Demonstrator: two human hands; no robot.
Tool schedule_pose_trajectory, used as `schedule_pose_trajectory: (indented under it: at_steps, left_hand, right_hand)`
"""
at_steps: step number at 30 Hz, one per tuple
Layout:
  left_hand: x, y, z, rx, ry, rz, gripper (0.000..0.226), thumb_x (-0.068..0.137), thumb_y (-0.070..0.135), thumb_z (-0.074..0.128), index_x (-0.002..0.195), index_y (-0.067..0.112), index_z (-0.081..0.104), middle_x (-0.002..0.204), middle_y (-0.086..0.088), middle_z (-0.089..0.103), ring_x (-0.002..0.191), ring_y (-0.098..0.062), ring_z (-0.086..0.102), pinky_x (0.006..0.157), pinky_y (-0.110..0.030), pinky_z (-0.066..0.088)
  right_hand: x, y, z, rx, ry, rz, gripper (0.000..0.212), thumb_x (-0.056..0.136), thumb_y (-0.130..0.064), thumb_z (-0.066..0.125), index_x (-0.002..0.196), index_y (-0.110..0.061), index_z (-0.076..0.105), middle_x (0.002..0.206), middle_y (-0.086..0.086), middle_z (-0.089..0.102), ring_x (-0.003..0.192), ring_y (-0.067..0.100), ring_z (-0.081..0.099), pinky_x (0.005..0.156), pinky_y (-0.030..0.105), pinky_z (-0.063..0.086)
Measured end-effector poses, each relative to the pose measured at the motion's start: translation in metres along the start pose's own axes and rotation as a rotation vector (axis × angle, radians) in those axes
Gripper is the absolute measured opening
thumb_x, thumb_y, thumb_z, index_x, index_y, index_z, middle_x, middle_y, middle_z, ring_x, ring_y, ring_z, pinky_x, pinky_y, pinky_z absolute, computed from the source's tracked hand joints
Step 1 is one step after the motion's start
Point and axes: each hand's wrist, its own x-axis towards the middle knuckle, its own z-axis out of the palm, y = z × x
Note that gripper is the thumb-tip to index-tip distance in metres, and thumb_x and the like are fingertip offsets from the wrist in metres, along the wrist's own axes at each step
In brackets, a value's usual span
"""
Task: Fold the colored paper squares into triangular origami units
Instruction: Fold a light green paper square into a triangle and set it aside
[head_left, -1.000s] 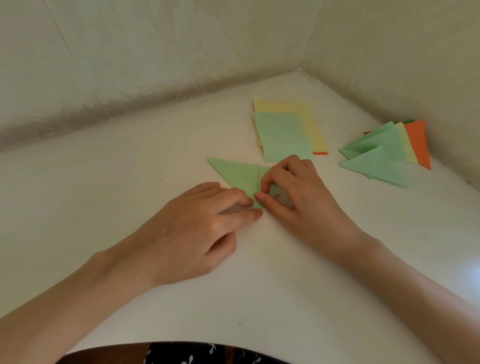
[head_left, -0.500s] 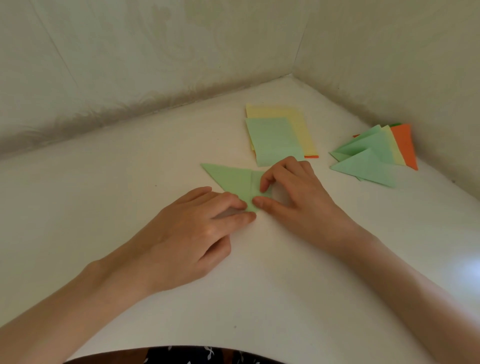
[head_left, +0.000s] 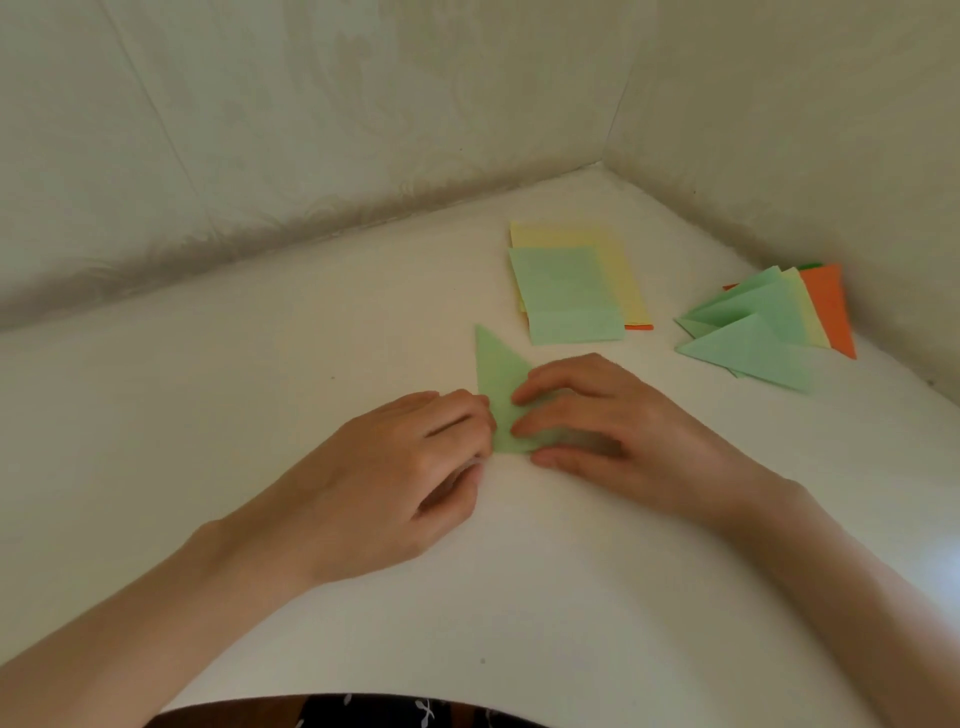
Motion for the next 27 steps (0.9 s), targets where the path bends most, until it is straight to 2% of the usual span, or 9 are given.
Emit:
schedule_pose_trajectory:
  at_steps: [5, 8, 11, 15, 18, 20, 23, 25, 27]
  left_hand:
    - [0.000, -0.006, 0.002, -0.064, 0.073, -0.090, 0.025, 0.087, 0.048, 0.049, 0.094, 0.026, 0.058, 0.100, 0.012, 0.058, 0.094, -0.013, 0.062, 0.074, -0.031, 0.049]
    - [0.001, -0.006, 0.003, 0.083, 0.157, -0.050, 0.028, 0.087, 0.043, 0.052, 0.087, 0.019, 0.068, 0.091, 0.007, 0.063, 0.084, -0.011, 0.058, 0.073, -0.025, 0.044]
    - [0.000, -0.007, 0.002, 0.148, 0.218, -0.028, 0.026, 0.089, 0.034, 0.051, 0.081, 0.018, 0.070, 0.085, 0.006, 0.064, 0.079, -0.010, 0.053, 0.071, -0.021, 0.038]
    - [-0.004, -0.012, 0.001, 0.014, 0.219, -0.108, 0.025, 0.087, 0.041, 0.051, 0.078, 0.025, 0.068, 0.086, 0.016, 0.061, 0.079, -0.004, 0.053, 0.069, -0.021, 0.039]
    - [-0.005, -0.011, 0.003, -0.106, 0.235, -0.181, 0.027, 0.083, 0.047, 0.052, 0.075, 0.026, 0.068, 0.089, 0.019, 0.060, 0.081, 0.000, 0.055, 0.071, -0.025, 0.043]
    - [-0.004, -0.012, 0.005, -0.183, 0.257, -0.240, 0.032, 0.081, 0.051, 0.052, 0.074, 0.025, 0.067, 0.095, 0.019, 0.058, 0.084, -0.001, 0.056, 0.073, -0.027, 0.047]
    - [0.000, -0.015, 0.007, -0.244, 0.270, -0.292, 0.033, 0.079, 0.055, 0.050, 0.070, 0.027, 0.063, 0.096, 0.019, 0.056, 0.091, -0.003, 0.054, 0.079, -0.027, 0.045]
    - [0.002, -0.015, 0.010, -0.228, 0.269, -0.304, 0.028, 0.078, 0.055, 0.048, 0.068, 0.031, 0.058, 0.093, 0.019, 0.053, 0.090, -0.003, 0.050, 0.080, -0.020, 0.039]
    - [0.004, -0.014, 0.012, -0.200, 0.256, -0.314, 0.024, 0.078, 0.054, 0.047, 0.067, 0.033, 0.052, 0.094, 0.017, 0.050, 0.089, -0.003, 0.047, 0.080, -0.015, 0.034]
  right_hand:
    - [0.004, -0.008, 0.006, -0.210, 0.101, -0.097, 0.026, 0.095, -0.026, 0.053, 0.094, -0.009, 0.072, 0.097, 0.007, 0.067, 0.082, 0.027, 0.063, 0.068, 0.040, 0.048]
    - [0.007, -0.018, 0.011, -0.341, 0.167, -0.135, 0.028, 0.097, -0.024, 0.049, 0.087, -0.009, 0.071, 0.083, 0.005, 0.067, 0.068, 0.027, 0.061, 0.059, 0.038, 0.046]
    - [0.008, -0.022, 0.015, -0.316, 0.151, -0.144, 0.031, 0.094, -0.034, 0.052, 0.087, -0.010, 0.070, 0.081, 0.004, 0.066, 0.069, 0.025, 0.060, 0.059, 0.036, 0.046]
    - [0.001, -0.012, 0.010, -0.158, 0.130, -0.036, 0.030, 0.089, -0.036, 0.055, 0.090, -0.013, 0.074, 0.091, 0.000, 0.064, 0.079, 0.020, 0.058, 0.066, 0.036, 0.047]
    - [0.001, -0.013, 0.007, 0.138, 0.104, 0.218, 0.026, 0.087, -0.040, 0.058, 0.084, -0.020, 0.074, 0.091, -0.013, 0.058, 0.087, 0.012, 0.051, 0.077, 0.019, 0.040]
    - [0.007, -0.015, 0.010, 0.226, 0.102, 0.385, 0.025, 0.085, -0.042, 0.062, 0.075, -0.020, 0.068, 0.086, -0.013, 0.055, 0.089, 0.012, 0.047, 0.076, 0.017, 0.035]
    - [0.018, -0.018, 0.016, 0.142, 0.123, 0.488, 0.030, 0.084, -0.038, 0.064, 0.067, -0.014, 0.060, 0.080, -0.007, 0.052, 0.084, 0.012, 0.039, 0.071, 0.021, 0.031]
    - [0.021, -0.020, 0.020, 0.048, 0.162, 0.468, 0.032, 0.084, -0.036, 0.066, 0.060, -0.026, 0.048, 0.074, -0.013, 0.043, 0.079, 0.012, 0.034, 0.068, 0.024, 0.026]
    - [0.021, -0.022, 0.024, -0.037, 0.202, 0.429, 0.043, 0.084, -0.038, 0.066, 0.060, -0.038, 0.029, 0.072, -0.018, 0.035, 0.077, 0.013, 0.032, 0.066, 0.025, 0.023]
